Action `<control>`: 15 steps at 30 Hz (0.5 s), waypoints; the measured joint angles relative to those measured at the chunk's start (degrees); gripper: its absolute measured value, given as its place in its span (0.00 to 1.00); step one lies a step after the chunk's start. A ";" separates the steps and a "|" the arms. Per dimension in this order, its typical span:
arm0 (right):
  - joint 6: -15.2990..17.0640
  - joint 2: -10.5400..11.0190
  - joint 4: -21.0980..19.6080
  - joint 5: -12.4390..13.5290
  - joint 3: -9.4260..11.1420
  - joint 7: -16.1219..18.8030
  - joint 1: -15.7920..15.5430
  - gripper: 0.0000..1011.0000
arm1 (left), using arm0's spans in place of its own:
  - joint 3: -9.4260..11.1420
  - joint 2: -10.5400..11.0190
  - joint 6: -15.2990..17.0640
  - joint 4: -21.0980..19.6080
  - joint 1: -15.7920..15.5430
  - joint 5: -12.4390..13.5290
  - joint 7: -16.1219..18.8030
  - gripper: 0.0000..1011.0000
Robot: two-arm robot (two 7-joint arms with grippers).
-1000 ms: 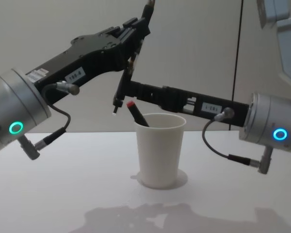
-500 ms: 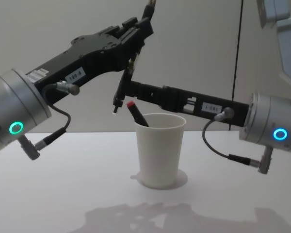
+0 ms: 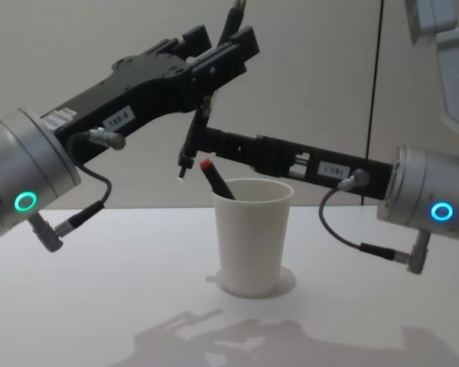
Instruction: Place the pen into the pen holder.
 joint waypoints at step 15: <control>0.00 0.00 0.00 0.00 0.00 0.03 0.00 0.11 | 0.00 0.00 -0.01 0.00 0.00 0.00 0.02 0.99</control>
